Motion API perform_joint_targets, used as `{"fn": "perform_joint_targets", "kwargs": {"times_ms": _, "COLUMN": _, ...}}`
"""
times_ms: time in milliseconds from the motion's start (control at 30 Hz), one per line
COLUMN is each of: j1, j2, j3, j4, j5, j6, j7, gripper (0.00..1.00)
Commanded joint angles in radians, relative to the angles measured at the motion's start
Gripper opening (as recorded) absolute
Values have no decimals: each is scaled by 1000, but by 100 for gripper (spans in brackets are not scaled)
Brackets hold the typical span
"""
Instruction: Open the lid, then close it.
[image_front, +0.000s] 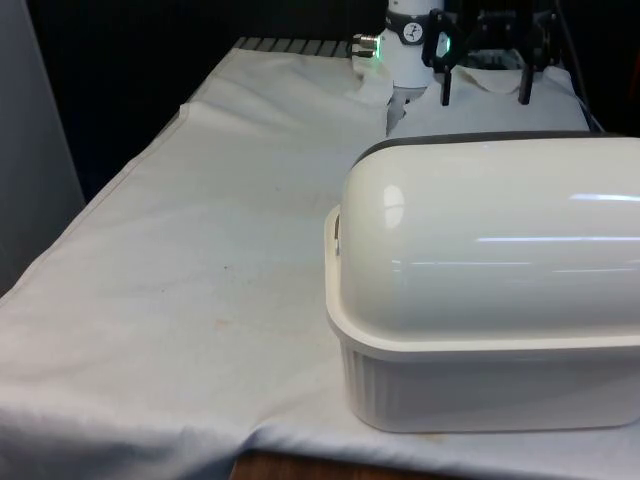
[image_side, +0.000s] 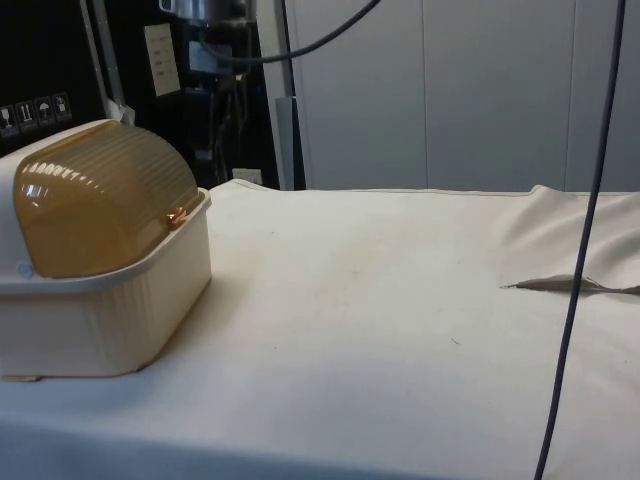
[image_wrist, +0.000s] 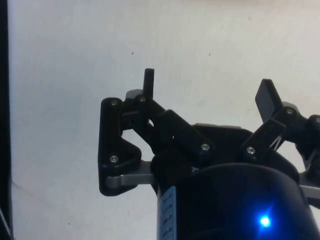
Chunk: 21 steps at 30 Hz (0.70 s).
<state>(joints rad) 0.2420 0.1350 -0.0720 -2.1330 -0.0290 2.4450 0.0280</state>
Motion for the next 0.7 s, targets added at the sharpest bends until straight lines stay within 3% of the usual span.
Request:
{"fn": "perform_joint_targets", "kwargs": {"times_ms": 0, "j1": -1, "j2": 0, "j3": -1, "j4": -7, "j5": -2, "j6": 11, "j7": -1, "gripper": 100}}
{"fn": "perform_joint_targets", "kwargs": {"times_ms": 267, "j1": -7, "j2": 14, "j3": -14, "j4": -50, "j5": -26, "j6": 118, "j7": -13, "gripper": 100}}
{"fn": "perform_joint_targets", "kwargs": {"times_ms": 300, "j1": -6, "j2": 8, "j3": -12, "j4": -48, "j5": -20, "j6": 96, "j7": -12, "gripper": 100}}
{"fn": "perform_joint_targets", "kwargs": {"times_ms": 467, "j1": -8, "j2": 44, "j3": -22, "j4": -53, "j5": -24, "j6": 174, "j7": -23, "gripper": 100}}
{"fn": "perform_joint_targets", "kwargs": {"times_ms": 567, "j1": -7, "j2": 51, "j3": -23, "j4": -50, "j5": -20, "j6": 174, "j7": -24, "gripper": 100}}
{"fn": "perform_joint_targets", "kwargs": {"times_ms": 667, "j1": -10, "j2": 80, "j3": -25, "j4": -44, "j5": -9, "j6": 214, "j7": -32, "gripper": 100}}
